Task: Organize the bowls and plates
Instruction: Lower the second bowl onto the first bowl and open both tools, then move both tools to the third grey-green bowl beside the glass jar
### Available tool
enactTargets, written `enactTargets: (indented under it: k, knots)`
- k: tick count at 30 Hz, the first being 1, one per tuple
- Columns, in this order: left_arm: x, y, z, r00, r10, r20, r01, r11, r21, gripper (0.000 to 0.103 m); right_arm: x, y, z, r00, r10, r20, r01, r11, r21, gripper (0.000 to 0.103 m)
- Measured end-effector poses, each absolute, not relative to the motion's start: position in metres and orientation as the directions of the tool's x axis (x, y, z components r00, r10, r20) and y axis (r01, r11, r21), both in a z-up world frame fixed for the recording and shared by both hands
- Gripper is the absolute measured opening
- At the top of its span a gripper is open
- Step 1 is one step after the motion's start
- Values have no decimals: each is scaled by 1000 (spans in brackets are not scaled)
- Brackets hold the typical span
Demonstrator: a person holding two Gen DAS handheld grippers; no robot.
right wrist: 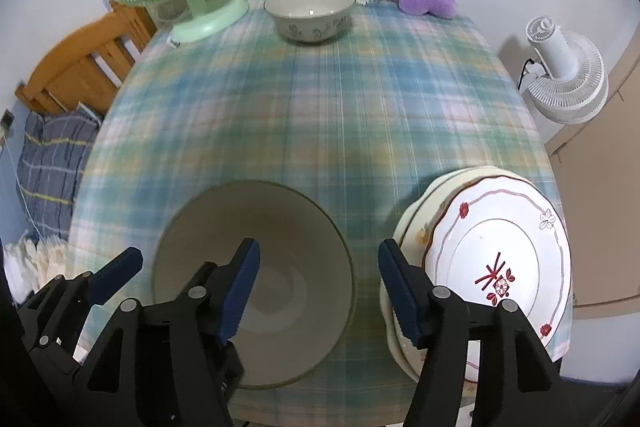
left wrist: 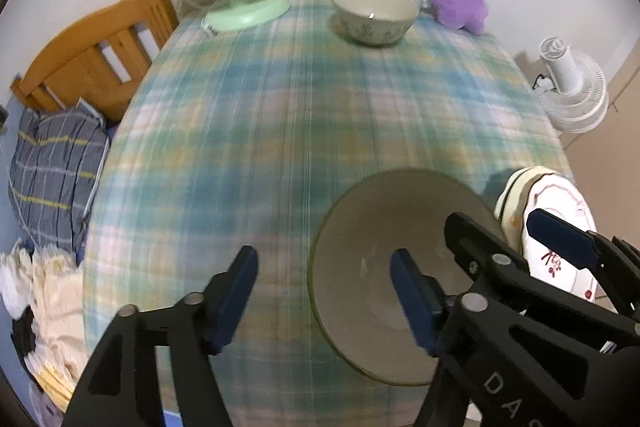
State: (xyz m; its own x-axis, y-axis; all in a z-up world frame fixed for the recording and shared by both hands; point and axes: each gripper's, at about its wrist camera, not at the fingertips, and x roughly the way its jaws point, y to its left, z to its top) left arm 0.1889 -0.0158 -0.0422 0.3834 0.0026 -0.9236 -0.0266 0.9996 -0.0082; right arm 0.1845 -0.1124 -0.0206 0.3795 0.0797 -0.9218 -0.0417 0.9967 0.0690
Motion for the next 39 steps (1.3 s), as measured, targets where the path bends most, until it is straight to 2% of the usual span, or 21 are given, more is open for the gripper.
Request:
enactTargets:
  k: [4,8,16,25,39]
  knots:
    - [195,-9,-24,424,-22,-905,3,1000,-23,83,186,-108,-3,418,68,-906,-11,997,70,76]
    - [204,-2,-10,458,-33,-888,19,999,-28,85,193,-102,16,456,54,-889,5,998,63,79]
    - [242,-7,14,511,-11,-860,11,1000,-6,85,224,-101,43,505,53,-861,0,998,61,80]
    - [294,-29,35,554,82,-828,-69,996,52,85,284,-124,64,555,93,-826,-58,996,73,80]
    - [384,-50,29,532,154,-832,-168,983,74,85,389,-151,56,544,173,-821,-169,981,94,80]
